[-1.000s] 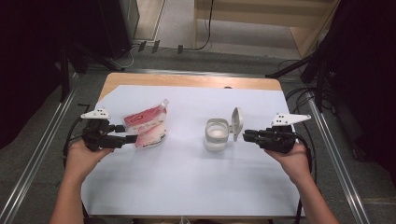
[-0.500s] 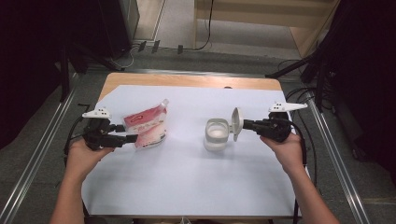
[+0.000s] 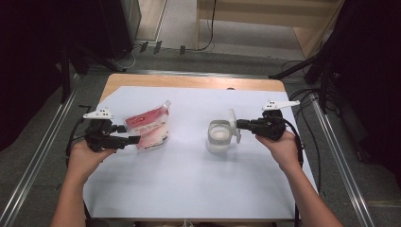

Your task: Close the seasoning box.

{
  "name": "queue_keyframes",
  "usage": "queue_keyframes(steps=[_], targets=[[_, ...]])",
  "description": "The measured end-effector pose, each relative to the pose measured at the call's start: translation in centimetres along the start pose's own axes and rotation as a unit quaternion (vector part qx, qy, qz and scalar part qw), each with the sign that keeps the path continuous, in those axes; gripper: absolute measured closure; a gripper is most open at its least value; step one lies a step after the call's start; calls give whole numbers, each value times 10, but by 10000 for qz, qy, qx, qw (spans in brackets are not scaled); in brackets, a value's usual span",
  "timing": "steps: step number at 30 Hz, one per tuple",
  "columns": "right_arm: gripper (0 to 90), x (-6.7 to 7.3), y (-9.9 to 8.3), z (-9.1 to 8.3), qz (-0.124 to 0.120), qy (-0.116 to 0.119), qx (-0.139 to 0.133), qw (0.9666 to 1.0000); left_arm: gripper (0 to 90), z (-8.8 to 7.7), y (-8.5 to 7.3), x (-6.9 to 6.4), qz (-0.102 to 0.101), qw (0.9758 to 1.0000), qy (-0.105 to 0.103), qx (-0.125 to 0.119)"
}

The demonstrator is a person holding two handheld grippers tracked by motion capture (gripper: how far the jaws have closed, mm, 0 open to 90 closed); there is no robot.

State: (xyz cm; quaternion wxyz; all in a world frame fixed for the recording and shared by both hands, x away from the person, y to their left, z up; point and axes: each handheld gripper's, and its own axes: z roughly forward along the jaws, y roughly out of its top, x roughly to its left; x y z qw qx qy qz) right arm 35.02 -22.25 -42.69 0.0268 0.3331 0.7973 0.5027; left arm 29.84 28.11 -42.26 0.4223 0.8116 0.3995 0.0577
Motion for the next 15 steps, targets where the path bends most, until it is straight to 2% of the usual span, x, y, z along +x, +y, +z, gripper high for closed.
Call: queue_keyframes(steps=[6,12,15], targets=[[864,5,2,8,-56,62,7,10000,339,1,-1,1,-28,10000,23,28],[723,7,3,4,-212,-71,-55,9997,335,1,-1,1,5,10000,35,37],[674,4,2,-2,-205,-133,-103,9996,334,2,-1,0,-5,10000,71,61]])
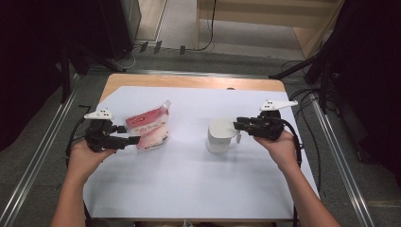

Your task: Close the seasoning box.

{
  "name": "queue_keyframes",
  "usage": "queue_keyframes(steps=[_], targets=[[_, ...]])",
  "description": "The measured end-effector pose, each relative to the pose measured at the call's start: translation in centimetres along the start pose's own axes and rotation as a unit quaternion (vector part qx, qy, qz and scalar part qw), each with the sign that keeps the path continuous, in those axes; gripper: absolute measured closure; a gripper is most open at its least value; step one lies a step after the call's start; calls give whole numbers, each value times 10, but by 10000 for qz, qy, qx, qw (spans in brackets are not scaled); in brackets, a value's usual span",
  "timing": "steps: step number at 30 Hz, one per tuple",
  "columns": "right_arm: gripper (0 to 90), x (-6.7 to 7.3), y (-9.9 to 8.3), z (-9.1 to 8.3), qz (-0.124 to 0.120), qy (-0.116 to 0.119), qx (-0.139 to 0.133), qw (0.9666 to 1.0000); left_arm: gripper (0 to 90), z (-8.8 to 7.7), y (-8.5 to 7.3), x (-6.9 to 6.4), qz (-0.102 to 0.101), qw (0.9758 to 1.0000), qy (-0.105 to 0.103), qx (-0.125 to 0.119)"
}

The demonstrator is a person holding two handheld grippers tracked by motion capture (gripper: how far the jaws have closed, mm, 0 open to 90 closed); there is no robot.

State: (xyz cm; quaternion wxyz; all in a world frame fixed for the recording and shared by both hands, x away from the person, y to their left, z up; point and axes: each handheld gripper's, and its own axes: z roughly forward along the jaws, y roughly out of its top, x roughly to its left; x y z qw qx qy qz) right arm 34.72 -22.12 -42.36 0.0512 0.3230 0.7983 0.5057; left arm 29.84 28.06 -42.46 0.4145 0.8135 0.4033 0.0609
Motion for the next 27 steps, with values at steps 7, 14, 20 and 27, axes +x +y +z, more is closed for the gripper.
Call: queue_keyframes(steps=[7,14,20,27], targets=[[575,-9,-7,-14,-32,-224,-130,9997,335,2,1,-1,13,10000,4,54],[514,-20,-18,-26,-68,-441,-221,9988,335,2,1,-1,39,9999,21,105],[481,-25,-26,-35,-40,-738,-356,9966,335,-1,-1,1,-12,10000,65,43],[400,-30,-38,-42,82,-999,-303,9945,335,-5,-4,3,-67,9999,135,-24]])
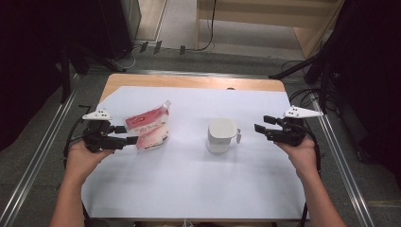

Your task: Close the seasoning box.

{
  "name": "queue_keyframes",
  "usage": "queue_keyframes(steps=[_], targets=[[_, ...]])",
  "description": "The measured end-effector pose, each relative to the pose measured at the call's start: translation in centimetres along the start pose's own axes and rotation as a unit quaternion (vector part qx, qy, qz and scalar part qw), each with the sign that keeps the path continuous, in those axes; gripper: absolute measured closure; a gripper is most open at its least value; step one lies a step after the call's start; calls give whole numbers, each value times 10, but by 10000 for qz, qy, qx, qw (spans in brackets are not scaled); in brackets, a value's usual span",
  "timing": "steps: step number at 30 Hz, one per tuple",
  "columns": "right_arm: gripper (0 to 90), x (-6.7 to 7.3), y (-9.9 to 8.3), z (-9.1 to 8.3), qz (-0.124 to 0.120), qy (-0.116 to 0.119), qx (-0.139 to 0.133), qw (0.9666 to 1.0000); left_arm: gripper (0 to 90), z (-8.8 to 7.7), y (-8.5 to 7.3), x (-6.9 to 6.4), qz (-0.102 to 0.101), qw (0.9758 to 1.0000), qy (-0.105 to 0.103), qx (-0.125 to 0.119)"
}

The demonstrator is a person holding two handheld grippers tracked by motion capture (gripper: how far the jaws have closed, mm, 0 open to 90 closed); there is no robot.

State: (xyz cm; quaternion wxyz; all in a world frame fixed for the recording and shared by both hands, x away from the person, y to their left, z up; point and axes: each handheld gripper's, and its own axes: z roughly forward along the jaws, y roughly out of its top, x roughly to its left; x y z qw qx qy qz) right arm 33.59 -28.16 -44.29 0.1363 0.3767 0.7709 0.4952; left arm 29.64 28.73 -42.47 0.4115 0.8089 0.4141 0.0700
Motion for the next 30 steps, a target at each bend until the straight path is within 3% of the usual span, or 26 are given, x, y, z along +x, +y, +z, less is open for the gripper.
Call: queue_keyframes(steps=[16,19,30], targets=[[276,-20,-27,-9,298,-706,-13,9971,335,0,-2,6,-69,10000,37,4],[230,-22,-29,-9,317,-581,-1,9978,335,-1,-3,7,-77,9999,68,68],[232,-19,-28,-4,249,-542,80,9982,335,-1,-4,9,-105,9999,79,25]])
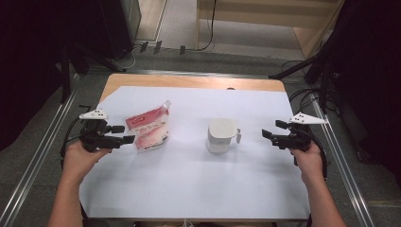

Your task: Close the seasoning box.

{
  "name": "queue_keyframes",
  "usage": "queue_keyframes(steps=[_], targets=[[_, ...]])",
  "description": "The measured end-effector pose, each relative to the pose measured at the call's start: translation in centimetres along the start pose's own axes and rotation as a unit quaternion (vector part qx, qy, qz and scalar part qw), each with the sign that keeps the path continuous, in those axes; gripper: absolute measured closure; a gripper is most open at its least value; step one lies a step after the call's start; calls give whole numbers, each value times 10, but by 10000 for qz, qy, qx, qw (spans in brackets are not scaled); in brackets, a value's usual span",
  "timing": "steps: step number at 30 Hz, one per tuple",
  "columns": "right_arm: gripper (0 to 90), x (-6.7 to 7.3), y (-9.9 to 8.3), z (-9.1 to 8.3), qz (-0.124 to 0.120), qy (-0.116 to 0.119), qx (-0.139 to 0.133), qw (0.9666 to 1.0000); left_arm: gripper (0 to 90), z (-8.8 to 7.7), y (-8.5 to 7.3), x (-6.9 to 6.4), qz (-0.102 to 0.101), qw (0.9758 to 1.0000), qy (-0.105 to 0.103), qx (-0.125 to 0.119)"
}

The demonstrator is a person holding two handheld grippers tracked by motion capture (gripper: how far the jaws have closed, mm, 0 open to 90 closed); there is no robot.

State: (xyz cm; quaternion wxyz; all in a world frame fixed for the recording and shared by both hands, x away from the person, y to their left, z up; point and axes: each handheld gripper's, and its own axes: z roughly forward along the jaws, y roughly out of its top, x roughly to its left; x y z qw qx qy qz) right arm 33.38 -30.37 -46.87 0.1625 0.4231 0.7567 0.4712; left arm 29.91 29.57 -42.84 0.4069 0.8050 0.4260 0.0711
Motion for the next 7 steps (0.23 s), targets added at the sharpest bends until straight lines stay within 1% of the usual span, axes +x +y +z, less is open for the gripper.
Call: queue_keyframes(steps=[7], targets=[[233,2,1,2,-33,33,37,10000,335,0,0,0,-4,10000,1,-18]])
